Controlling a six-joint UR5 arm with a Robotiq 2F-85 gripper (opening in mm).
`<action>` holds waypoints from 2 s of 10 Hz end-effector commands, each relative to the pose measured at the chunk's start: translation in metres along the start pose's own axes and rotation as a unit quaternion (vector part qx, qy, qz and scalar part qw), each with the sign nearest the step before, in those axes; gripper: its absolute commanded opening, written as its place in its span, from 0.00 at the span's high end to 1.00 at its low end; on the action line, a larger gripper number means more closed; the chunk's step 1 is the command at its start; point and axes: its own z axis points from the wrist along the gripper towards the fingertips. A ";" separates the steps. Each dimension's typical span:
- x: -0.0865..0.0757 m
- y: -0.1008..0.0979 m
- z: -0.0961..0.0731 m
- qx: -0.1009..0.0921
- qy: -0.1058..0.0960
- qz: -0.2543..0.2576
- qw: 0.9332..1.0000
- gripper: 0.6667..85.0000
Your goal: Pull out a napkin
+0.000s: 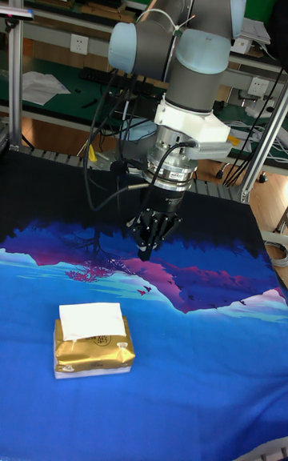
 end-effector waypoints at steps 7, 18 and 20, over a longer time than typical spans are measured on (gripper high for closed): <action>-0.014 -0.021 0.011 -0.012 -0.013 -0.039 0.999 0.84; -0.057 -0.126 0.063 0.034 -0.067 -0.177 0.981 0.45; -0.035 -0.113 0.056 0.005 -0.051 -0.211 0.976 0.39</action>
